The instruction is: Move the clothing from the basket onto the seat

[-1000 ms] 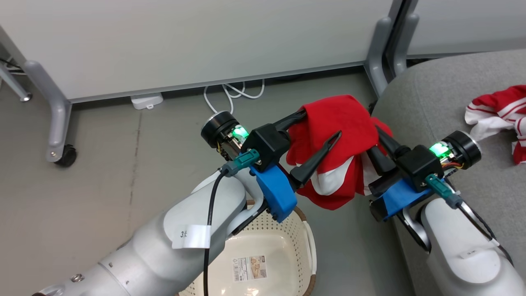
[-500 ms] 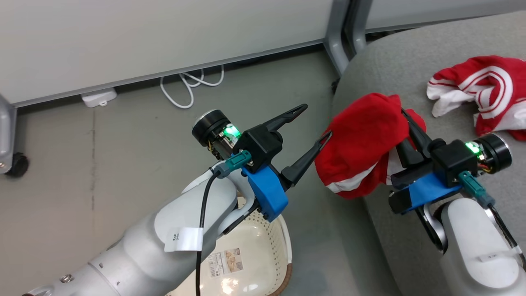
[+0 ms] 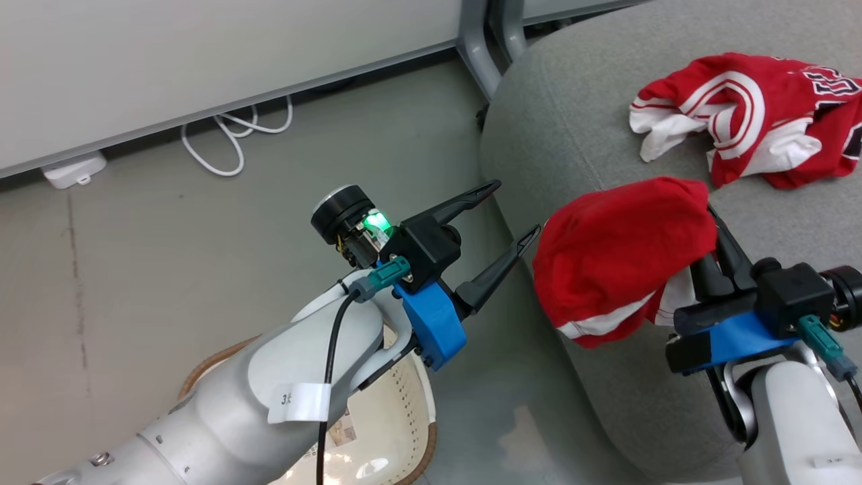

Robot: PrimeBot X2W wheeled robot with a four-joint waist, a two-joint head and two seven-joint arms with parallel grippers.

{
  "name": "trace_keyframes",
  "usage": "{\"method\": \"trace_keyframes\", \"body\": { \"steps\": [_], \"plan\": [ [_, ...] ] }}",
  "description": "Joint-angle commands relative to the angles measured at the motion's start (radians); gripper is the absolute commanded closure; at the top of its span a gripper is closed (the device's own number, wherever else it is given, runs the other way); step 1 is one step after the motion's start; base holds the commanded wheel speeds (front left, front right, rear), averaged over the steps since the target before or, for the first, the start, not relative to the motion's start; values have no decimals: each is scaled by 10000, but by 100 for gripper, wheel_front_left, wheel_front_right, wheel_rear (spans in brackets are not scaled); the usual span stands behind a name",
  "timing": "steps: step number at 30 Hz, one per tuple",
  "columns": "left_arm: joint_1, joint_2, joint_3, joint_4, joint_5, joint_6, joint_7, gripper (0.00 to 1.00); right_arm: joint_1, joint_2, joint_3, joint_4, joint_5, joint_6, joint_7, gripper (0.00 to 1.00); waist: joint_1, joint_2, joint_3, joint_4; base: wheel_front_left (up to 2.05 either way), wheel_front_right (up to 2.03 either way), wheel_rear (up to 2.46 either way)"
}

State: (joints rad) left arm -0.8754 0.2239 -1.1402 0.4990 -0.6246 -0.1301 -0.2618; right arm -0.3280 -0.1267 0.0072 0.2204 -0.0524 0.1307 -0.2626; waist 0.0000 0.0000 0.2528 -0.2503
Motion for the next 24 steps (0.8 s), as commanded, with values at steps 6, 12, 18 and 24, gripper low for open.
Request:
{"method": "trace_keyframes", "body": {
  "steps": [6, 12, 18, 24],
  "plan": [
    [-108, 74, -117, -29, 52, -7, -49, 0, 459, 206, -482, -243, 47, 1, -34, 100, 0, 0, 224, -529, 0, 0, 0],
    [-153, 31, -243, -31, 56, -7, -47, 0, 713, 371, -770, -370, 78, 1, -35, 100, 0, 0, 344, -824, 0, 0, 0],
    [-190, 12, -285, -42, 84, -7, -47, 0, 843, 516, -903, -530, -2, 1, -35, 100, 0, 0, 426, -951, 0, 0, 0],
    [-188, -3, -279, -103, 112, -7, -47, 0, 693, 591, -1000, -608, -19, 1, -35, 100, 0, 0, 454, -943, 0, 0, 0]
  ]
}}
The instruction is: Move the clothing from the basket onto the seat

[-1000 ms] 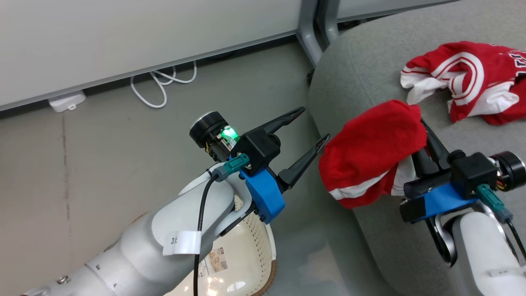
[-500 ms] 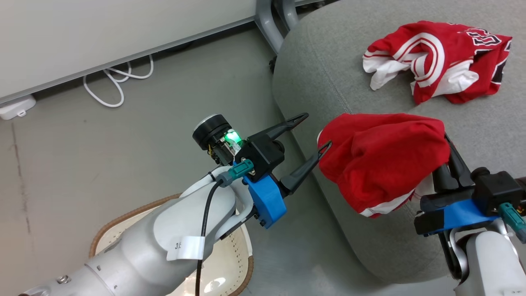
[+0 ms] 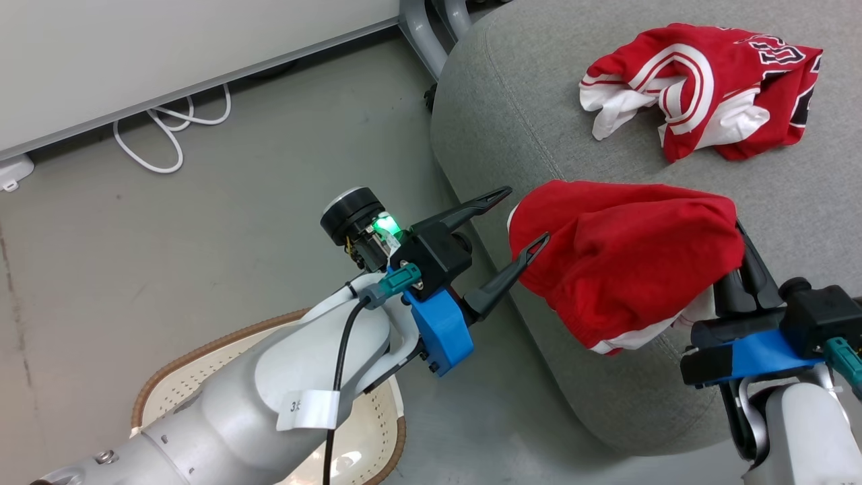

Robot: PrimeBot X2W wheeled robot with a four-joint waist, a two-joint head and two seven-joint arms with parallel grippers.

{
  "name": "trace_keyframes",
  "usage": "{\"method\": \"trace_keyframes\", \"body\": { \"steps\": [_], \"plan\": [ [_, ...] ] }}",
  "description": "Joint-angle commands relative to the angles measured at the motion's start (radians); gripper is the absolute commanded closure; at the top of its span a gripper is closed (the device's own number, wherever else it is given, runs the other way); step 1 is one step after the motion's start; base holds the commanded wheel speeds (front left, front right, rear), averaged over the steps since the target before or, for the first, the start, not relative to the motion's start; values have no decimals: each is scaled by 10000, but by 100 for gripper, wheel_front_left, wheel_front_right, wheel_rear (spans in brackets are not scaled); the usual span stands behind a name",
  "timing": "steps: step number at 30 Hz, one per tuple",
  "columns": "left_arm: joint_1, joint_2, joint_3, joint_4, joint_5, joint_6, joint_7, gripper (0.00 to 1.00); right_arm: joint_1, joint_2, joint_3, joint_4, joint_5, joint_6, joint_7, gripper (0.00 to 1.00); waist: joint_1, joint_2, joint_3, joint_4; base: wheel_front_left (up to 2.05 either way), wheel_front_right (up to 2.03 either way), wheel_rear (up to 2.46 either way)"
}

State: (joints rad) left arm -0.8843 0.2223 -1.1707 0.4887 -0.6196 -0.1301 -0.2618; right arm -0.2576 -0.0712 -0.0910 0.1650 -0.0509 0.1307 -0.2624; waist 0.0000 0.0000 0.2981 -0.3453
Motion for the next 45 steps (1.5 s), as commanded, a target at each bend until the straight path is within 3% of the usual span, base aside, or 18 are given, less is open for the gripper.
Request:
{"method": "trace_keyframes", "body": {
  "steps": [1, 9, 17, 25, 31, 38, 45],
  "plan": [
    [-93, 20, 39, -23, 63, -7, -47, 0, -83, 42, -27, -71, -31, 1, -37, 100, 0, 0, 13, 19, 0, 0, 0],
    [-288, 210, 100, -165, 203, -7, -47, 0, -1155, -11, 35, -368, -134, 1, -37, 100, 0, 0, 402, 121, 0, 0, 0],
    [-710, 535, 147, -378, 496, -7, -47, 0, -3524, -277, -367, -862, -100, 1, -37, 100, 0, 0, 1375, 268, 0, 0, 0],
    [-1509, 855, -28, -685, 758, -7, 25, 0, -6436, -1026, -2025, -1111, 110, 1, -35, 100, 0, 0, 2805, 592, 0, 0, 0],
    [-2071, 1085, -109, -1011, 999, -7, 112, 0, -7900, -2080, -3597, -601, 251, 1, -35, 100, 0, 0, 3776, 805, 0, 0, 0],
    [-2366, 1313, -113, -1440, 1174, 98, 198, 0, -7861, -2865, -5273, 599, 209, 1, -37, 100, 0, 0, 4421, 904, 0, 0, 0],
    [-2382, 1506, -160, -1690, 1192, 185, 287, 0, -7075, -2312, -5935, 1633, -82, 1, -35, 100, 0, 0, 4710, 765, 0, 0, 0]
  ]
}}
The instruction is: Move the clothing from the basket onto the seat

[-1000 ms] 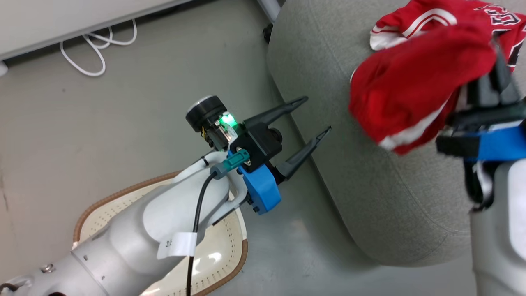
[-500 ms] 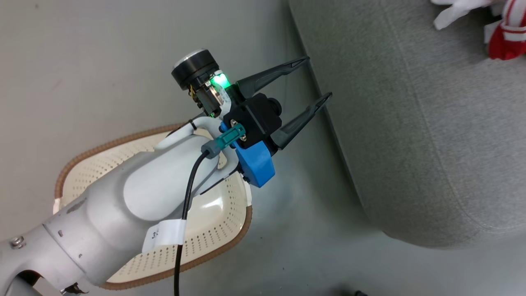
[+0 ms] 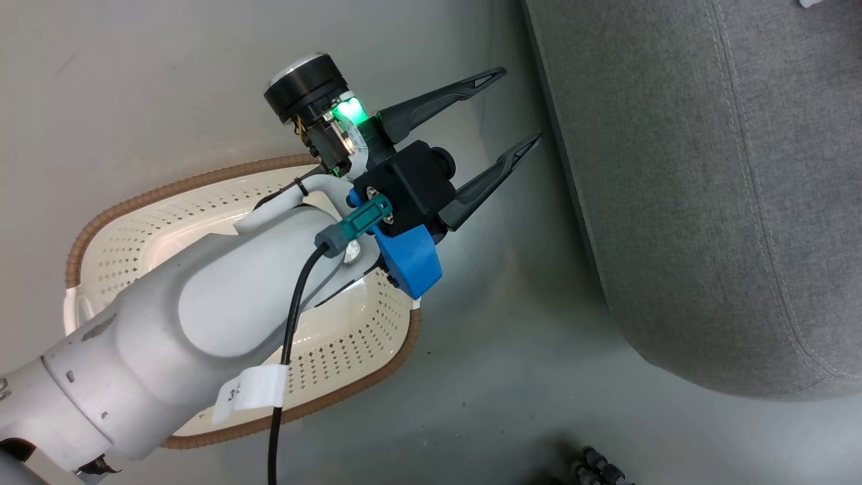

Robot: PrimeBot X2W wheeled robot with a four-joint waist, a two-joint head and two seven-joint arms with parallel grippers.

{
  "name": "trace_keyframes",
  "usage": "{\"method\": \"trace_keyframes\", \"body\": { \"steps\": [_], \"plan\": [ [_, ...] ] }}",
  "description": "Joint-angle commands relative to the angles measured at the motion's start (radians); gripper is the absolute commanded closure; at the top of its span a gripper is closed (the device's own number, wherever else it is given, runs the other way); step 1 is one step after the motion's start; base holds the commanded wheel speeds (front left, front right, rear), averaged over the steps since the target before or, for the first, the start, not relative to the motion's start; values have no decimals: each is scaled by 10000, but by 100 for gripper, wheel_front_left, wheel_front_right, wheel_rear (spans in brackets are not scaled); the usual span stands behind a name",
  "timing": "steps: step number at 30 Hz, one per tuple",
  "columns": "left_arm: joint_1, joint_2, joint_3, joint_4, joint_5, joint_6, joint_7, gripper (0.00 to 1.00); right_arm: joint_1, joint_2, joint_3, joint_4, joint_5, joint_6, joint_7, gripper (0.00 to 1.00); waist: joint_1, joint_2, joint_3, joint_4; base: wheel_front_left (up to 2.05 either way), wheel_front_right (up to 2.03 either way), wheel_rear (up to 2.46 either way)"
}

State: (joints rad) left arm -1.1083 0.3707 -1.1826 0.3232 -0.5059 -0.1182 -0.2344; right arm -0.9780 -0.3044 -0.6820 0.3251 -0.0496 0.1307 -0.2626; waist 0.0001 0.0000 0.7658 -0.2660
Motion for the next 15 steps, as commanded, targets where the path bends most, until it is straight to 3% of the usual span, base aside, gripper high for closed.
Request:
{"method": "trace_keyframes", "body": {
  "steps": [1, 9, 15],
  "plan": [
    [-155, 48, -49, -72, 58, 81, 28, 0, 226, 151, -27, 117, -132, 1, -33, 100, -1, 0, 74, -42, 0, 0, 0],
    [-222, 204, -90, -268, 56, 115, 118, 0, 684, 866, 0, 952, -550, 1, -33, 100, -1, 0, 359, -18, 0, 0, 0],
    [-229, 307, -96, -347, 41, 170, 136, 0, 879, 977, 20, 1263, -580, 1, -33, 100, -1, 0, 475, -2, 0, 0, 0]
  ]
}}
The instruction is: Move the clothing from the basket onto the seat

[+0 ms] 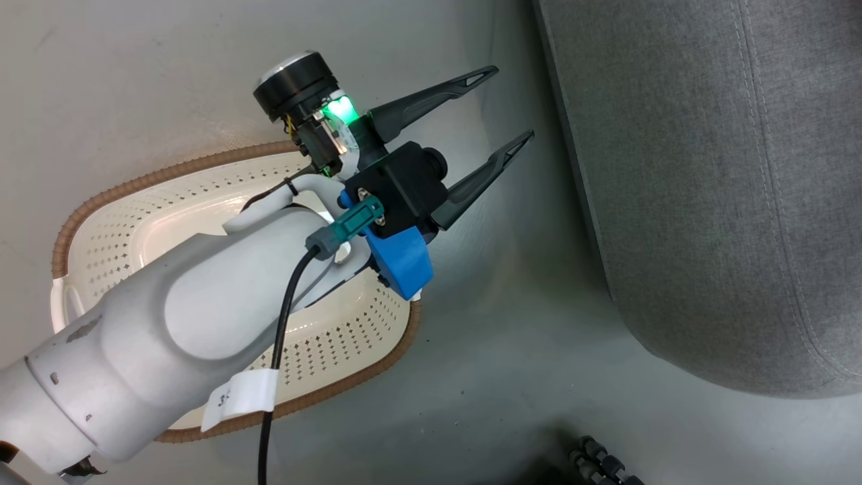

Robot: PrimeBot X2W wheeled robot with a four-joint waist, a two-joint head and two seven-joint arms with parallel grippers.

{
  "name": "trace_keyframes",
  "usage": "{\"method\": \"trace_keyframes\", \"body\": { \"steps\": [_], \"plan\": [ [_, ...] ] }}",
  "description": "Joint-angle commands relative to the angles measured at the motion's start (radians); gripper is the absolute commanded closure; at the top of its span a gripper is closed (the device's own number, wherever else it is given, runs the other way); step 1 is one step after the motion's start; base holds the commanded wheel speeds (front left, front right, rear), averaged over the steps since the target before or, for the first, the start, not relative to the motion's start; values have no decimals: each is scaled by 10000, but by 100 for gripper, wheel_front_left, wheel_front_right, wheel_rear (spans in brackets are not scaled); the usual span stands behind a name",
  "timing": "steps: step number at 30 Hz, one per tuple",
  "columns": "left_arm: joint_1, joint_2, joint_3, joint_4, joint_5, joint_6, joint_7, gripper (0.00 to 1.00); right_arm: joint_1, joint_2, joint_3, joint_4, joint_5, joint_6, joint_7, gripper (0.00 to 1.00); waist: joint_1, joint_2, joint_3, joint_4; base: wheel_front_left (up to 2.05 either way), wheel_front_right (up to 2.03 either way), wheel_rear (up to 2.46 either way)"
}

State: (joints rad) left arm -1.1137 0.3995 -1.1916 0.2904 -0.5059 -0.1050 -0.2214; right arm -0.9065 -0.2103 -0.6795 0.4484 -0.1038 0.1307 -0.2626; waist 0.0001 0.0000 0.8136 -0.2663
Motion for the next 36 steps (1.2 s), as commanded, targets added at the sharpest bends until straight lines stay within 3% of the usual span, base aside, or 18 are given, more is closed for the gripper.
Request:
{"method": "trace_keyframes", "body": {
  "steps": [1, 5, 6, 7, 25, 36],
  "plan": [
    [-182, 38, -8, -26, 37, 46, 12, 0, 194, 56, 11, 67, -20, 1, -33, 100, -1, 0, 7, -10, 0, 0, 0],
    [-204, 117, -11, -18, 3, 66, 29, 0, 341, 138, 142, 124, 38, 1, -33, 100, -1, 0, -21, -86, 0, 0, 0],
    [-201, 117, -20, -12, 2, 73, 33, 0, 420, 176, 169, 121, 68, 1, -33, 60, -1, 0, -59, -113, 0, 0, 0],
    [-195, 104, -27, -1, -5, 76, 25, 0, 490, 200, 186, 109, 76, 1, -33, 2, -1, 0, -115, -138, 0, 0, 0],
    [1195, -440, 468, 552, -406, 416, -436, 0, 4039, 557, 1380, -1845, 181, 1, -33, 0, -1, 0, -2748, -290, 0, 0, 0],
    [3186, -904, 2630, 35, 102, 593, -449, 0, 5226, 667, 3222, -3280, 525, 1, -35, 0, -1, 0, -4583, 459, 0, 0, 0]
  ]
}}
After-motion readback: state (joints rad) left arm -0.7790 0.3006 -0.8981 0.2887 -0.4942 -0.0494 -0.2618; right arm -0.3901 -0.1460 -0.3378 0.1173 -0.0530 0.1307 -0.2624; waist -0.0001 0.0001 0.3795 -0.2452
